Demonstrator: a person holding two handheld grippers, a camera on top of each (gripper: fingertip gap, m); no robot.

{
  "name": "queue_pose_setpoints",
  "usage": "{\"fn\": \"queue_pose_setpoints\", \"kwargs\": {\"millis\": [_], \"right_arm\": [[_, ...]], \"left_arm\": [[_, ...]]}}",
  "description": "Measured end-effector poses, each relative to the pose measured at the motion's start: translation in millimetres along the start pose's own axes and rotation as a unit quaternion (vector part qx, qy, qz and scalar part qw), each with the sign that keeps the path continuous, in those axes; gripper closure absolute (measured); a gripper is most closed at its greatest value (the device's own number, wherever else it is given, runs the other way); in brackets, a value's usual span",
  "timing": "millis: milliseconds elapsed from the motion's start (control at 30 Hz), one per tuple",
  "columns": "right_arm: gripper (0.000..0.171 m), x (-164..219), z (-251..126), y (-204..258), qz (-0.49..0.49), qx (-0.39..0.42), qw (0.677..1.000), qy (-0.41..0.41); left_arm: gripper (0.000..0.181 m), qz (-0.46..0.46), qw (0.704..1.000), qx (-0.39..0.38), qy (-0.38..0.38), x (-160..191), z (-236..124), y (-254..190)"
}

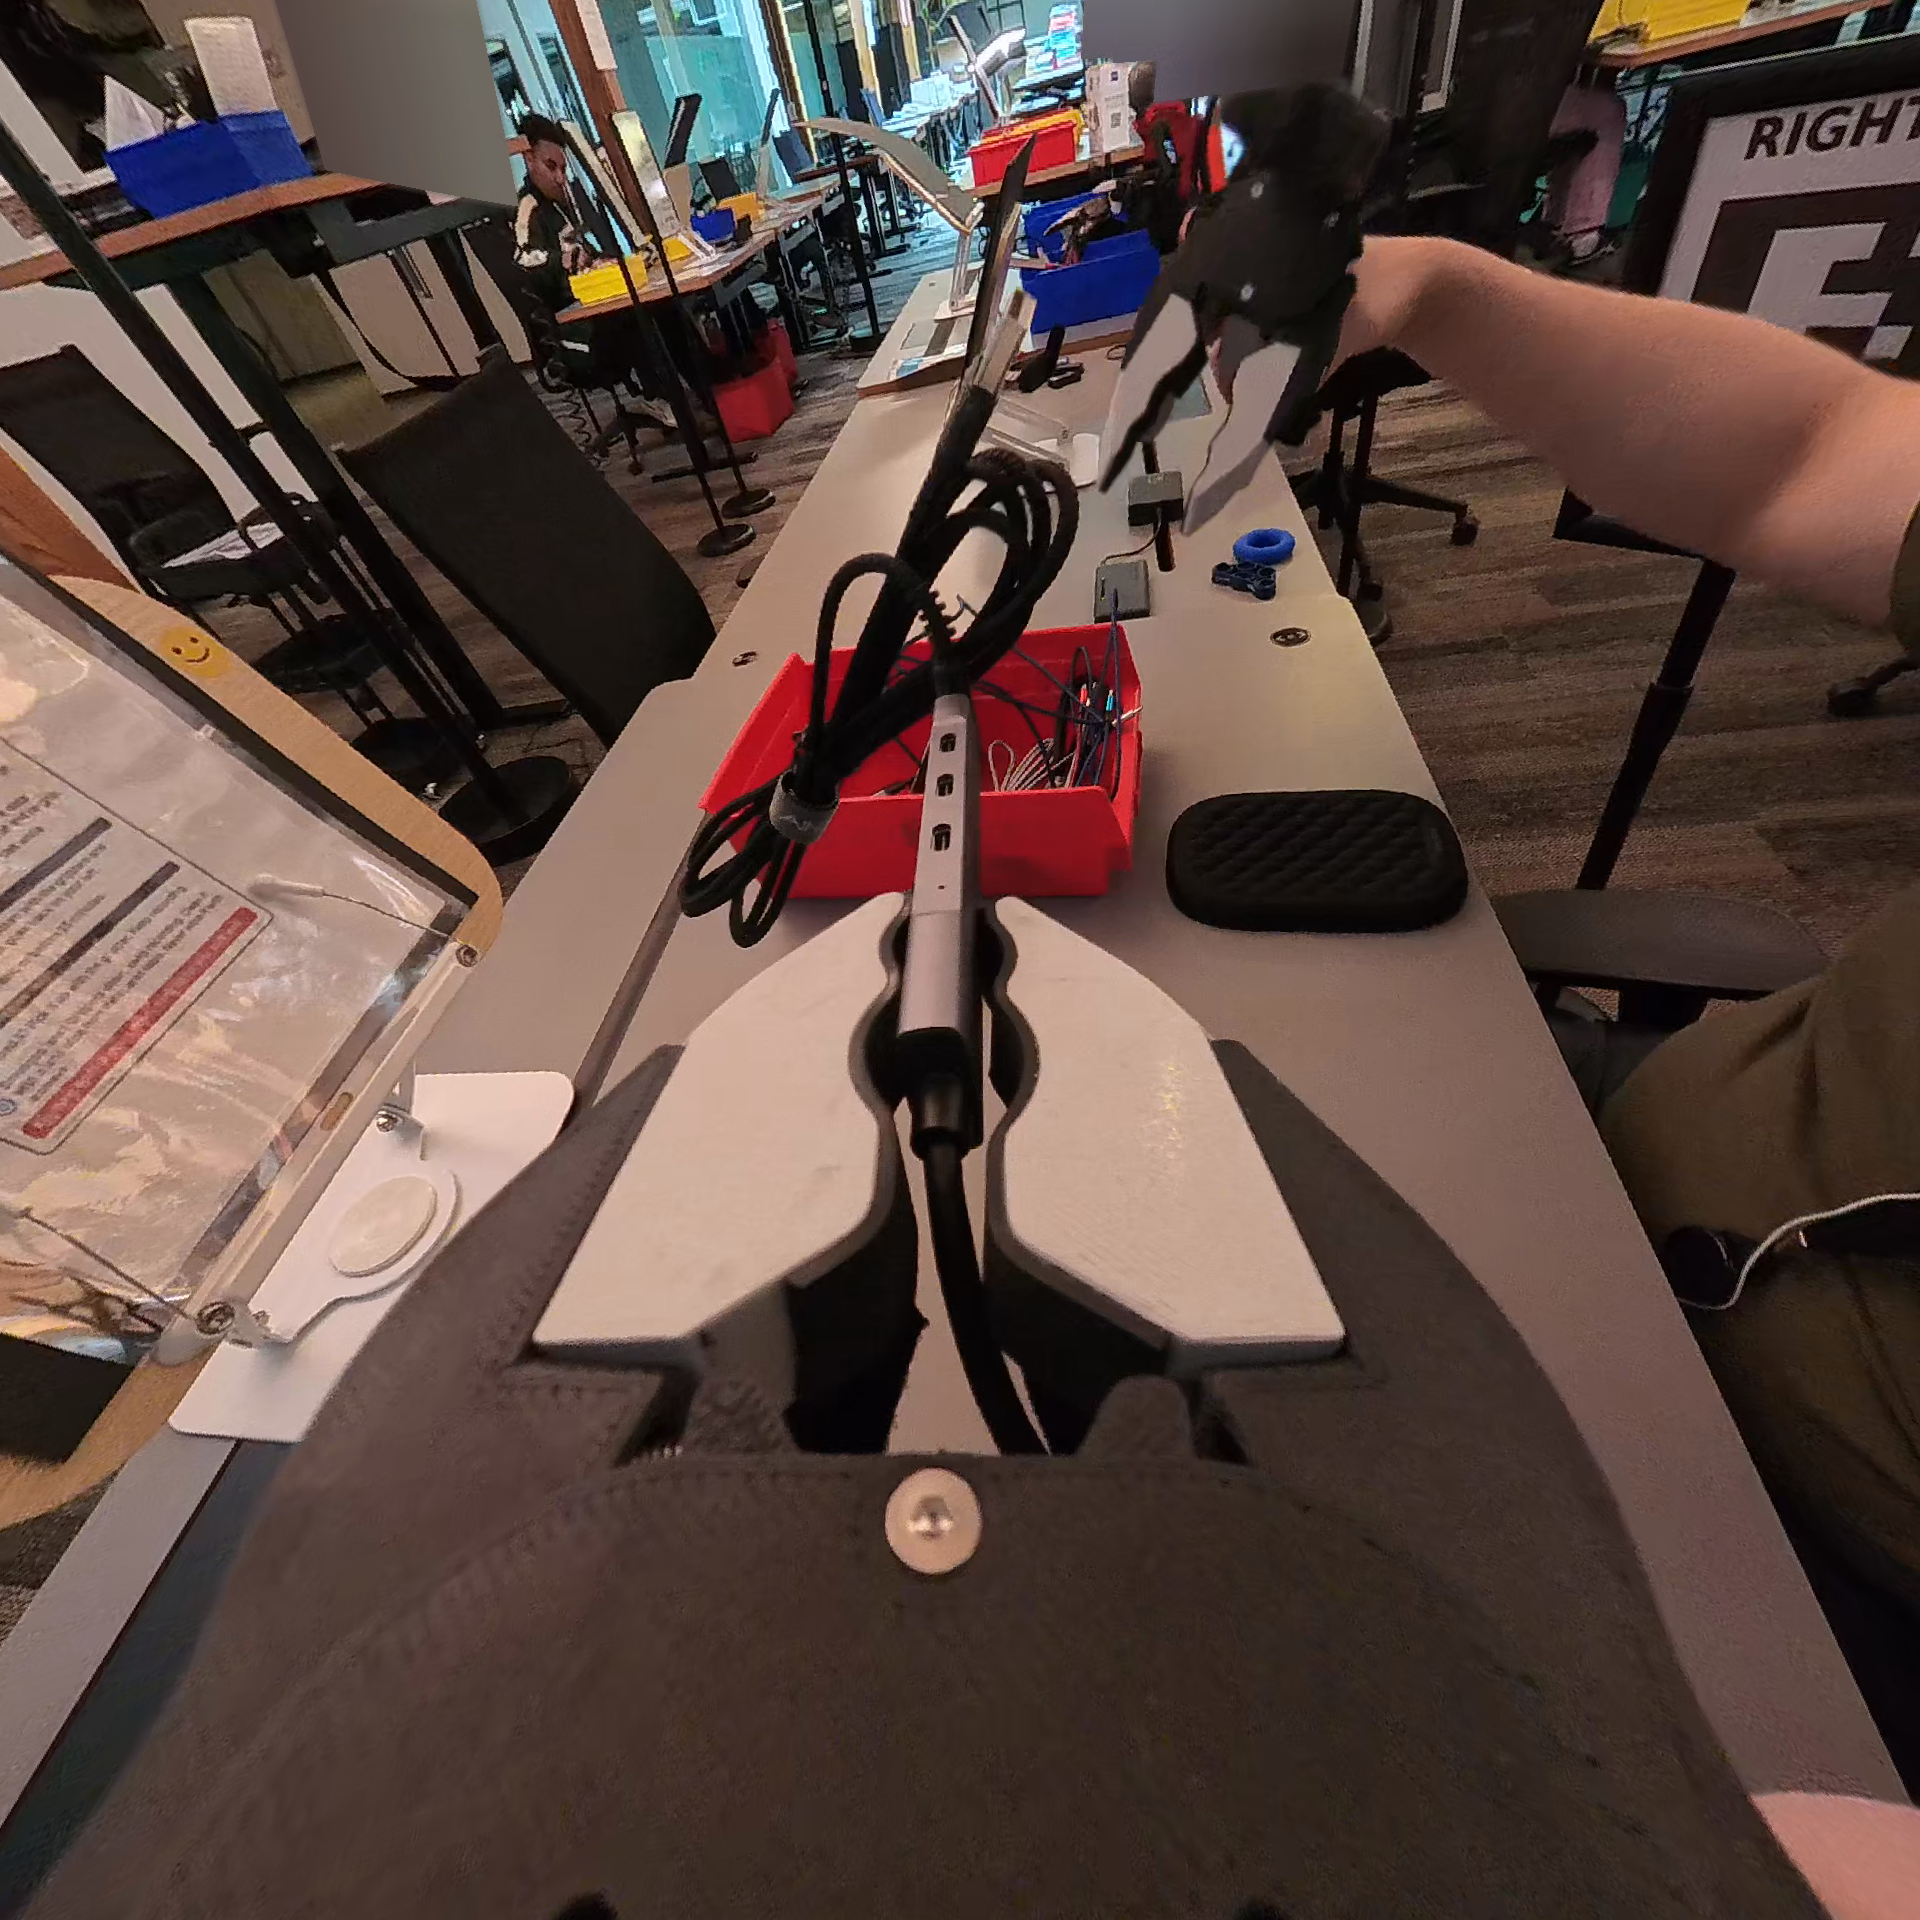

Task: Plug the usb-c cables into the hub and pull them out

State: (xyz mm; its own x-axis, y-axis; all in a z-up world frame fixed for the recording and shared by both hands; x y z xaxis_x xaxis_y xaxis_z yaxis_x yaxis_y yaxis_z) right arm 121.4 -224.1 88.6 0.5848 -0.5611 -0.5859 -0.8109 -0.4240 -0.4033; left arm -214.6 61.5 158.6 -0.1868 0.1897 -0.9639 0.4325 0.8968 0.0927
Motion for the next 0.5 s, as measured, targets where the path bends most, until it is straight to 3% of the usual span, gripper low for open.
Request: {"fn": "queue_pose_setpoints", "kwargs": {"millis": [133,300,400,500], "right_arm": [[0.12,-63,-4,8,-0.009,0.006,0.986,-0.168],[0.123,-150,9,48,0.037,-0.113,0.923,-0.365],[0.128,-193,29,65,0.089,-0.192,0.878,-0.43],[0.136,-225,57,70,0.133,-0.227,0.853,-0.45]], "left_arm": [[0.173,-0.006,1.0,0.016,-0.01,-4,8,-2],[0.173,-0.059,0.994,0.072,-0.055,-15,23,-7],[0.173,-0.099,0.986,0.102,-0.088,-22,33,-7],[0.173,-0.118,0.98,0.13,-0.095,-21,44,-7]]}}
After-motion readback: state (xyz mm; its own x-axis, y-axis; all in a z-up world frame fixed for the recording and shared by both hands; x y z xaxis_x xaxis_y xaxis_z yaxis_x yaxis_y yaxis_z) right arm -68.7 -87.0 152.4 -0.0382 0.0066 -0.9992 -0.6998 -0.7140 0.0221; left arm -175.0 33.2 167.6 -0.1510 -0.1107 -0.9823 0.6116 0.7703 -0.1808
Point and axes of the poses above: each gripper's, where its closed fingertips meet, z out along the fingers, x out of its underside, y = z × x across the jaws, the point moved 4 cm from there along -z, back along the fingers, and after that the axes turned 6 degrees about -z, right-handed, at the moved point
